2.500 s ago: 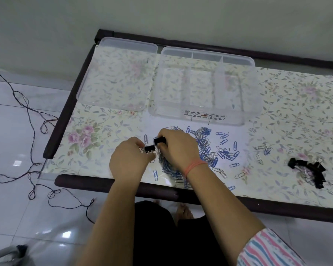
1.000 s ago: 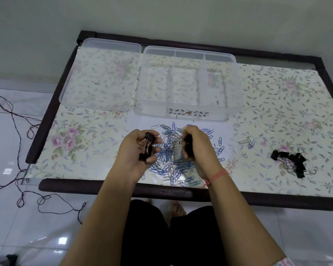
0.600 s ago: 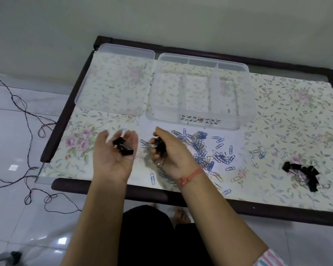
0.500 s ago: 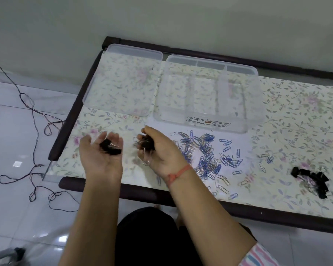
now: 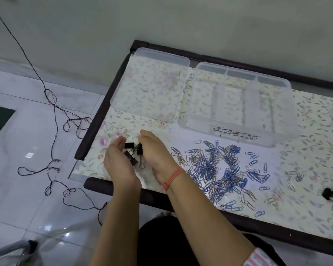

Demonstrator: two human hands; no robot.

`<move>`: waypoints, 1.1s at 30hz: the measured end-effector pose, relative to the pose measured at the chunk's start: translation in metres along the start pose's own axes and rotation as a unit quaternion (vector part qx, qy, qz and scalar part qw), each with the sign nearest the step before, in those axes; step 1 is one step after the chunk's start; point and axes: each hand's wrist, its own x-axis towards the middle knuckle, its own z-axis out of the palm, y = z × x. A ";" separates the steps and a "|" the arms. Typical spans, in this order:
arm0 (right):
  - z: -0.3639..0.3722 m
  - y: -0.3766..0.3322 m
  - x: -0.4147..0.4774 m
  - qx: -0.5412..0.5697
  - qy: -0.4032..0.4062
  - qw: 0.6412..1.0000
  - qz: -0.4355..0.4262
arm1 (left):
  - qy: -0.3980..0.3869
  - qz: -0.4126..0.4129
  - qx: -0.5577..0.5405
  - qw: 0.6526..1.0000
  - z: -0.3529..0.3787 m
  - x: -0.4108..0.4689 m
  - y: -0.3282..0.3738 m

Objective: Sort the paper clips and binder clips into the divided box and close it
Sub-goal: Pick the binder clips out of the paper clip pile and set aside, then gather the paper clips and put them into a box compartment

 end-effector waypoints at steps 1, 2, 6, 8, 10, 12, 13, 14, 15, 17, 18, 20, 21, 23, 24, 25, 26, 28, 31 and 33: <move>-0.001 -0.001 -0.002 -0.014 -0.009 1.000 -0.010 | 0.002 0.003 0.008 1.000 0.000 -0.001 0.000; -0.001 -0.002 -0.001 -0.028 -0.016 0.999 -0.016 | 0.005 0.007 0.015 1.000 0.000 -0.002 0.000; -0.010 -0.007 -0.005 -0.054 -0.022 0.997 -0.042 | 0.023 0.034 0.045 0.998 -0.002 -0.005 -0.003; -0.018 -0.003 -0.006 -0.053 0.006 0.997 -0.056 | 0.028 0.080 0.078 0.993 -0.002 -0.008 -0.004; -0.027 0.008 -0.006 -0.050 0.070 0.993 -0.084 | 0.022 0.147 0.123 0.981 0.001 -0.012 -0.003; -0.036 0.024 -0.005 -0.144 0.174 0.961 -0.157 | 0.001 0.209 0.175 0.962 0.004 -0.016 -0.001; -0.042 0.033 -0.003 -0.220 0.210 0.933 -0.193 | -0.011 0.235 0.199 0.951 0.006 -0.018 0.000; -0.047 0.041 -0.001 -0.288 0.215 0.907 -0.220 | -0.022 0.256 0.221 0.941 0.007 -0.020 0.000; -0.052 0.047 0.000 -0.342 0.192 0.888 -0.238 | -0.033 0.270 0.241 0.932 0.009 -0.023 0.000; -0.059 0.058 0.000 -0.404 0.126 0.870 -0.254 | -0.061 0.280 0.286 0.915 0.011 -0.028 0.000; -0.063 0.062 -0.002 -0.418 0.112 0.863 -0.262 | -0.082 0.281 0.313 0.904 0.011 -0.029 0.001; -0.073 0.069 -0.010 -0.437 0.110 0.848 -0.279 | -0.147 0.280 0.399 0.861 0.009 -0.028 0.002; -0.080 0.071 -0.014 -0.447 0.112 0.842 -0.282 | -0.187 0.277 0.456 0.825 0.008 -0.026 0.001; -0.097 0.073 -0.022 -0.472 0.113 0.829 -0.278 | -0.255 0.260 0.561 0.744 0.007 -0.024 -0.003; -0.106 0.073 -0.025 -0.486 0.114 0.822 -0.273 | -0.282 0.244 0.605 0.704 0.007 -0.025 -0.007; -0.114 0.071 -0.030 -0.496 0.119 0.819 -0.264 | -0.304 0.224 0.642 0.668 0.008 -0.027 -0.011; -0.122 0.070 -0.035 -0.496 0.130 0.821 -0.251 | -0.323 0.204 0.669 0.638 0.009 -0.031 -0.015; -0.136 0.067 -0.048 -0.457 0.174 0.841 -0.232 | -0.351 0.188 0.696 0.598 0.011 -0.038 -0.022; -0.154 0.065 -0.070 -0.445 0.218 0.850 -0.177 | -0.384 0.225 0.693 0.567 0.016 -0.042 -0.030; -0.164 0.069 -0.083 -0.479 0.206 0.847 -0.098 | -0.404 0.245 0.681 0.559 0.021 -0.045 -0.035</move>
